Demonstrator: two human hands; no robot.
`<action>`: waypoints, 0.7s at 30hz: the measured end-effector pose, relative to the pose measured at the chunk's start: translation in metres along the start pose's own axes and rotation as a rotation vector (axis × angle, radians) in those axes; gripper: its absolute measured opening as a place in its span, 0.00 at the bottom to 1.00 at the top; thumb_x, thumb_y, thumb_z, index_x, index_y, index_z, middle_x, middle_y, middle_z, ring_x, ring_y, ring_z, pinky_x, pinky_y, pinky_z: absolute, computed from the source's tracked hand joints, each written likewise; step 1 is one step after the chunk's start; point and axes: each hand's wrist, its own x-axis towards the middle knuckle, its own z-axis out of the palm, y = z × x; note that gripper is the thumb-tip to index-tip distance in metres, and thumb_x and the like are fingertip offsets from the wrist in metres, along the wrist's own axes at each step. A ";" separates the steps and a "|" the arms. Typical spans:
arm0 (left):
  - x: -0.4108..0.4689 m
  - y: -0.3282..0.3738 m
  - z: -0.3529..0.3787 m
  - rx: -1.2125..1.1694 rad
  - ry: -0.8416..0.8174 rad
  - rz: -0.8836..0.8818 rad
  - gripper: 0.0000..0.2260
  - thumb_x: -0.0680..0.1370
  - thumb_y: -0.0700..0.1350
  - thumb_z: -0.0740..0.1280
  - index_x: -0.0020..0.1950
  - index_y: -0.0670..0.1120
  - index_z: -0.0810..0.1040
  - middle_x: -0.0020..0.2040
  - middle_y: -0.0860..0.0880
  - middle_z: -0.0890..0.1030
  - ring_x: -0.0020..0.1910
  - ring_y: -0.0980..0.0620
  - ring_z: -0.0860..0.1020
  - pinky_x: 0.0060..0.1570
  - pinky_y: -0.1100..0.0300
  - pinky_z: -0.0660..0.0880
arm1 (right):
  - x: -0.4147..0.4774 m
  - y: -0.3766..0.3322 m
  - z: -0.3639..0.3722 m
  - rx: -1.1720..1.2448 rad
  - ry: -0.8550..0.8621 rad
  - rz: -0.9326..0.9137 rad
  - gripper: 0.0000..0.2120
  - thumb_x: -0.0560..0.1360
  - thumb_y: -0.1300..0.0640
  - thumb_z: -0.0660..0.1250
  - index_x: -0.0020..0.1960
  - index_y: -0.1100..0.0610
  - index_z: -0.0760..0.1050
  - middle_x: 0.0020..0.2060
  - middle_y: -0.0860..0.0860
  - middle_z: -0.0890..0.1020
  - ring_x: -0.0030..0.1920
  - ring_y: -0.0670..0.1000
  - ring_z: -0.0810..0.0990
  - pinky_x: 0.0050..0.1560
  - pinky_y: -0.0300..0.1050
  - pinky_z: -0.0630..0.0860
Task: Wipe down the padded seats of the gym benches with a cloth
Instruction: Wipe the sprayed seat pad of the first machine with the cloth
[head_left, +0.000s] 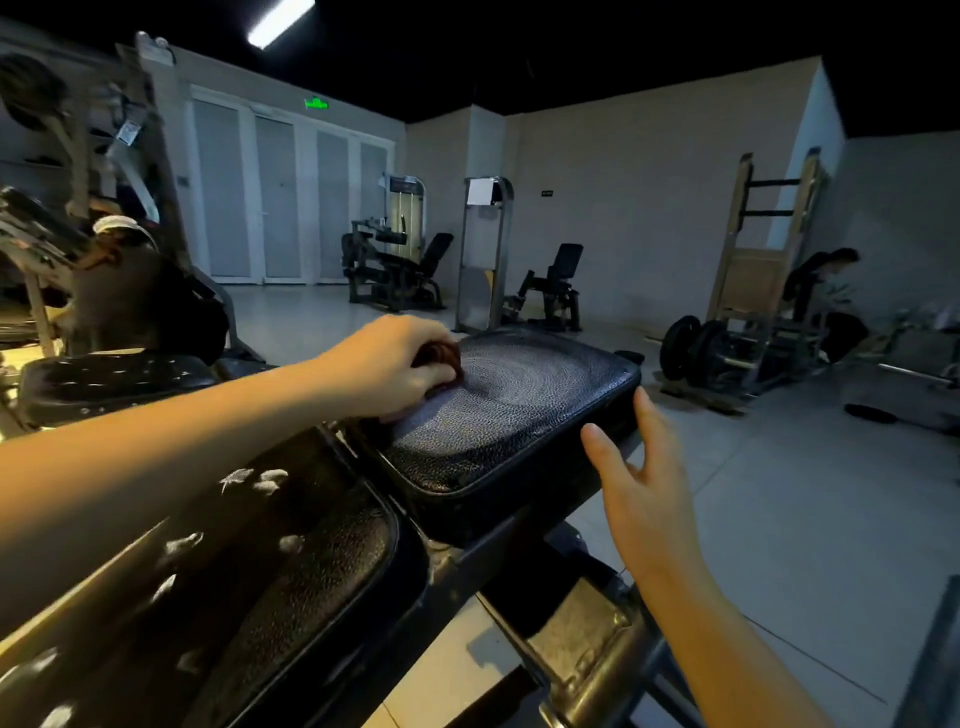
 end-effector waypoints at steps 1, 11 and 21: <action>0.017 -0.003 0.006 0.027 0.014 -0.046 0.05 0.80 0.49 0.70 0.53 0.49 0.80 0.51 0.50 0.83 0.52 0.47 0.79 0.51 0.53 0.74 | -0.001 -0.001 0.001 -0.005 0.004 -0.004 0.33 0.80 0.47 0.67 0.81 0.46 0.59 0.73 0.37 0.66 0.72 0.35 0.64 0.73 0.45 0.65; 0.009 0.090 0.026 -0.162 0.011 0.298 0.02 0.81 0.45 0.68 0.53 0.49 0.79 0.47 0.54 0.80 0.47 0.54 0.78 0.49 0.57 0.74 | -0.002 -0.006 -0.006 -0.041 -0.025 0.034 0.26 0.82 0.52 0.66 0.75 0.41 0.60 0.61 0.32 0.69 0.55 0.20 0.68 0.48 0.19 0.69; 0.056 0.010 0.027 -0.005 0.081 -0.116 0.07 0.81 0.48 0.68 0.56 0.47 0.80 0.55 0.47 0.82 0.56 0.44 0.79 0.54 0.53 0.73 | -0.003 -0.008 0.000 -0.072 -0.006 -0.006 0.36 0.77 0.40 0.65 0.82 0.46 0.57 0.77 0.43 0.64 0.75 0.40 0.63 0.75 0.53 0.67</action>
